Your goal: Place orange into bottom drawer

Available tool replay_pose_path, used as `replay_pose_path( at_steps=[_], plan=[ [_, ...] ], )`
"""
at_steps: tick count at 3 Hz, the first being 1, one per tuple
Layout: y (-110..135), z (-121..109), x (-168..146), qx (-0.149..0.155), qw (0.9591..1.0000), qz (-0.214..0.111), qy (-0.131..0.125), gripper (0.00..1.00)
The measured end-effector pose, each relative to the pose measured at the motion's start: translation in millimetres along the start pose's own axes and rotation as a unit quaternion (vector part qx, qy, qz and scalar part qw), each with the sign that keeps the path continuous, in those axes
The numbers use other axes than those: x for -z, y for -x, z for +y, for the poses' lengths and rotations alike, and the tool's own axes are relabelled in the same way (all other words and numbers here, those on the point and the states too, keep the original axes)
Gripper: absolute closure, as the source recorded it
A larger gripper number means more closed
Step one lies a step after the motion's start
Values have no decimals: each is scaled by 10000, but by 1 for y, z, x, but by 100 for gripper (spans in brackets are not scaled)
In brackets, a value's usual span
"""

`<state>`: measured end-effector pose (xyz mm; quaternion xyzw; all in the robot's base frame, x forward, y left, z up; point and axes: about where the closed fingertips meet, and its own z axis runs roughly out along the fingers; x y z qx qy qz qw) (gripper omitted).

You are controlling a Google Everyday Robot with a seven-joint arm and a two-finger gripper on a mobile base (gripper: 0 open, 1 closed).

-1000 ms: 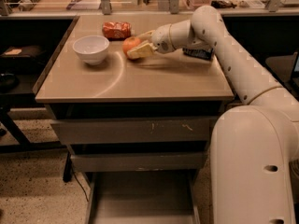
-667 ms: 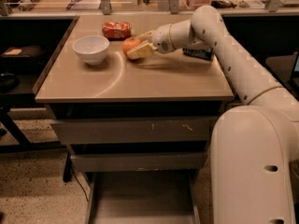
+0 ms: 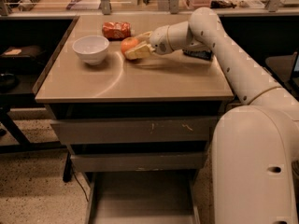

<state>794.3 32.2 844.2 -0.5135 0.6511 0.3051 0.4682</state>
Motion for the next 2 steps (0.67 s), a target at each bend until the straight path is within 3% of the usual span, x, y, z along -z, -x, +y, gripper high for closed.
replay_pose_path(
  at_steps=[2],
  plan=[
    [11, 37, 6, 5, 9992, -294, -280, 100]
  ],
)
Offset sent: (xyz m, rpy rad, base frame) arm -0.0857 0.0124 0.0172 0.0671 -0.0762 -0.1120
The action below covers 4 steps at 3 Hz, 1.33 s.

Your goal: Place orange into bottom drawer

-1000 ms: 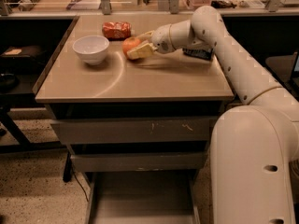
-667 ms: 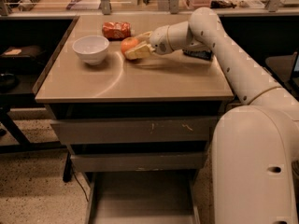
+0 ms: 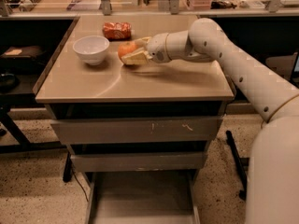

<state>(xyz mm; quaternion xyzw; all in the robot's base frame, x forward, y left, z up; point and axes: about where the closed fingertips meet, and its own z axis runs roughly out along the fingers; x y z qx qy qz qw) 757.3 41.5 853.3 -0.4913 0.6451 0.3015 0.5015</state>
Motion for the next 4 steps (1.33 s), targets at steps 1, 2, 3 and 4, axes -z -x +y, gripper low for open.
replay_pose_path(
  at_steps=[1, 2, 3, 4],
  plan=[
    [20, 26, 26, 162, 9990, 6, -410, 100],
    [28, 51, 53, 275, 9968, 165, -738, 100],
    [25, 77, 90, 276, 9936, 296, -1056, 100],
    [4, 107, 122, 65, 9944, 159, -1045, 100]
  ],
)
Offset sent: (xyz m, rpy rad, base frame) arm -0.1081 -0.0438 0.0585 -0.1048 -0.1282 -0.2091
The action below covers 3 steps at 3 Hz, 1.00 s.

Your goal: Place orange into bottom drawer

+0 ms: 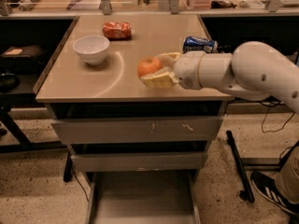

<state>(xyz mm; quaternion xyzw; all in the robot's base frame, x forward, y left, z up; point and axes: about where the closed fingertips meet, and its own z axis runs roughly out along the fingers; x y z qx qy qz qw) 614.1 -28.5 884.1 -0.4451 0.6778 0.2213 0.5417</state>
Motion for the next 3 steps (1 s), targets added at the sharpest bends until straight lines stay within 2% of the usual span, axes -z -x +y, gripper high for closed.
replay_pose_path(
  at_steps=[1, 2, 3],
  plan=[
    [-18, 38, 31, -198, 9990, -352, 196, 100],
    [-35, 72, 68, -237, 9976, -551, 341, 100],
    [-43, 93, 98, -218, 9985, -472, 169, 100]
  ],
)
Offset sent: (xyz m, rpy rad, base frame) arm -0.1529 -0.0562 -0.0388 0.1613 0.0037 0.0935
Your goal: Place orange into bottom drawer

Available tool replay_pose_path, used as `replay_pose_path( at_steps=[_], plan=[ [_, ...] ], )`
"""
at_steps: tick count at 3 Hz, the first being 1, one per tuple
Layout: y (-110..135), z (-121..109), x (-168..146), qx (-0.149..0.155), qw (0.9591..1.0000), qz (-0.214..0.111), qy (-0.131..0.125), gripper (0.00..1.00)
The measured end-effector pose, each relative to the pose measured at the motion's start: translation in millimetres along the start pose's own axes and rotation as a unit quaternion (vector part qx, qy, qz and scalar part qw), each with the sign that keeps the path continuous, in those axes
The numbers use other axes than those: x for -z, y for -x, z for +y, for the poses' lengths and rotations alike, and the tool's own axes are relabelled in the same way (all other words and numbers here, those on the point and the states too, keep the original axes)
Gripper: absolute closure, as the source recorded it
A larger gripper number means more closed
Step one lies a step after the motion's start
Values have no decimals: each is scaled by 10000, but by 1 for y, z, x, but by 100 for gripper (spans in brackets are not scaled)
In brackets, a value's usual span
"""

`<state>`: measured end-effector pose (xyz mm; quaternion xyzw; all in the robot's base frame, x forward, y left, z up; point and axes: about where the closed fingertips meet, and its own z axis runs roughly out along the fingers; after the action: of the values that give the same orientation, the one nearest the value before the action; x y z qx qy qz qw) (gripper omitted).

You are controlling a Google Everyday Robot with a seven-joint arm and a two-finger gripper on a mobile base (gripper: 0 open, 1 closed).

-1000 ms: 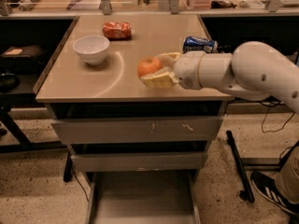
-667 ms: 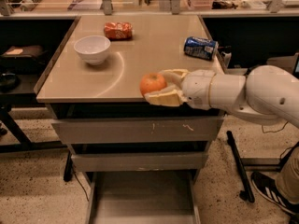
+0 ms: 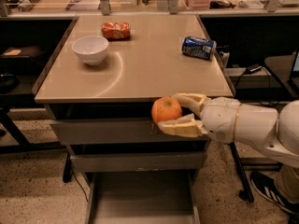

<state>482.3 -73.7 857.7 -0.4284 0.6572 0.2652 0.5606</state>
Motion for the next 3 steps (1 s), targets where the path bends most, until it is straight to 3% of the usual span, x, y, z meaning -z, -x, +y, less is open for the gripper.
replay_pose_path(
  at_steps=[1, 2, 3],
  plan=[
    [9, 0, 11, 195, 9990, 288, -271, 100],
    [12, 1, 11, 232, 9989, 306, -275, 100],
    [-2, 3, -6, 269, 9983, 488, -186, 100]
  ],
)
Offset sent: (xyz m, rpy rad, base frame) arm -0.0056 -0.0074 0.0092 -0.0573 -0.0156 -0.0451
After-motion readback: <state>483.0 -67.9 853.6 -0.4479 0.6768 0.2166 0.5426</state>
